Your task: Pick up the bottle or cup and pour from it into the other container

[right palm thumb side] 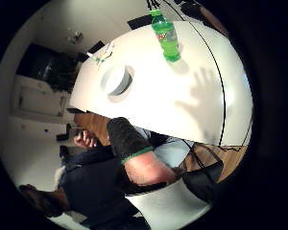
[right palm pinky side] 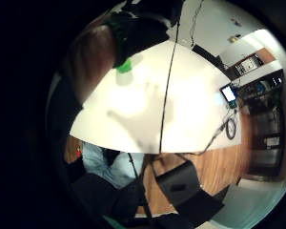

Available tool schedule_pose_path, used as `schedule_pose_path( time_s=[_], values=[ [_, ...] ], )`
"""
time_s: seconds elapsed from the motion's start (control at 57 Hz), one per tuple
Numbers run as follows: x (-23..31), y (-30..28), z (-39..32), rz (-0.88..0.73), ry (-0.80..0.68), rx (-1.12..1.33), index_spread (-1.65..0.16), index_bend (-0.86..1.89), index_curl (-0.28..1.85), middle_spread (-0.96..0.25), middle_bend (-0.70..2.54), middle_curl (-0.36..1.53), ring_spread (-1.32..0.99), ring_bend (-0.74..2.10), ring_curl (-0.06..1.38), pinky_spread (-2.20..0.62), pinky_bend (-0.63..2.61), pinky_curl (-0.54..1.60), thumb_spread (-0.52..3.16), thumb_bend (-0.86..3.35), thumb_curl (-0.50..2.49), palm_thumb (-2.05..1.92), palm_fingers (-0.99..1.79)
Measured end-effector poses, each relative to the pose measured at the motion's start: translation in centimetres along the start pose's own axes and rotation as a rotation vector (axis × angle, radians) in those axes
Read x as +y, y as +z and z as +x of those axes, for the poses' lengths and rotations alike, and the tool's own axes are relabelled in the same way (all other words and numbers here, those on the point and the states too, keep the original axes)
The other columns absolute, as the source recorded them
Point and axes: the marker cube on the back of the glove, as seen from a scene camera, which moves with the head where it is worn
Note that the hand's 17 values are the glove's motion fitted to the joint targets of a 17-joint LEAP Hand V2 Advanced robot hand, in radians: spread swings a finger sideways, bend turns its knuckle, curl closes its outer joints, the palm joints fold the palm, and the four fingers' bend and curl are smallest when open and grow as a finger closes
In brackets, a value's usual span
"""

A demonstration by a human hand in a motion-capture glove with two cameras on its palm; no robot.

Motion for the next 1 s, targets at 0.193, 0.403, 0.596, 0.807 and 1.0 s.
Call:
schedule_pose_path(
  time_s=[0.193, 0.403, 0.596, 0.807, 1.0],
  values=[
    [-4.8, 1.4, 4.0, 0.035, 0.031, -0.119, -0.38, 0.11, 0.27, 0.05, 0.29, 0.34, 0.19, 0.19, 0.22, 0.36, 0.42, 0.25, 0.93, -0.03, 0.33, 0.23, 0.38],
    [-12.1, 6.2, 6.6, 0.257, 0.037, -0.56, -0.35, 0.11, 0.24, 0.09, 0.32, 0.35, 0.21, 0.18, 0.21, 0.38, 0.52, 0.28, 0.85, -0.03, 0.36, 0.3, 0.23],
    [-16.2, 9.5, 7.2, 0.197, 0.001, -1.0, -0.33, 0.13, 0.23, 0.11, 0.35, 0.35, 0.22, 0.19, 0.21, 0.39, 0.55, 0.29, 0.8, -0.03, 0.37, 0.37, 0.18],
    [-20.7, 12.2, 5.6, 0.153, 0.096, -1.203, -0.31, 0.14, 0.24, 0.11, 0.37, 0.35, 0.23, 0.19, 0.21, 0.39, 0.56, 0.29, 0.77, -0.04, 0.38, 0.39, 0.17],
    [-22.5, 15.2, 3.3, 0.114, 0.01, -1.333, -0.31, 0.14, 0.25, 0.1, 0.39, 0.35, 0.22, 0.2, 0.22, 0.38, 0.55, 0.28, 0.75, -0.04, 0.38, 0.4, 0.2]
  ],
)
